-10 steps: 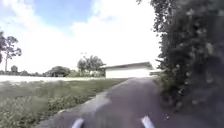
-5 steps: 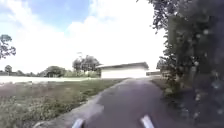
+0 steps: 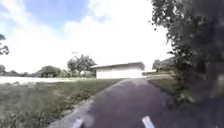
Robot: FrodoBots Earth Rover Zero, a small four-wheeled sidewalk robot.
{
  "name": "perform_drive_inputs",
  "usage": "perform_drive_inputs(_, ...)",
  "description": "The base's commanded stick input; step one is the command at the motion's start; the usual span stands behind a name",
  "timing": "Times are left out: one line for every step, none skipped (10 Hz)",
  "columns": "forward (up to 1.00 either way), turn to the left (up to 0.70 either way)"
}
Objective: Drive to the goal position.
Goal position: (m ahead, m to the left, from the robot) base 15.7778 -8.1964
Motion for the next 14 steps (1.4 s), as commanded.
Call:
perform_drive_inputs(0.69,0.03)
perform_drive_inputs(0.69,0.03)
perform_drive_inputs(0.69,0.03)
perform_drive_inputs(0.69,0.03)
perform_drive_inputs(0.69,0.03)
perform_drive_inputs(0.69,0.03)
perform_drive_inputs(0.69,0.03)
perform_drive_inputs(0.69,0.03)
perform_drive_inputs(0.69,0.03)
perform_drive_inputs(0.69,0.03)
perform_drive_inputs(0.69,0.03)
perform_drive_inputs(0.69,0.03)
perform_drive_inputs(0.69,0.03)
perform_drive_inputs(0.69,0.03)
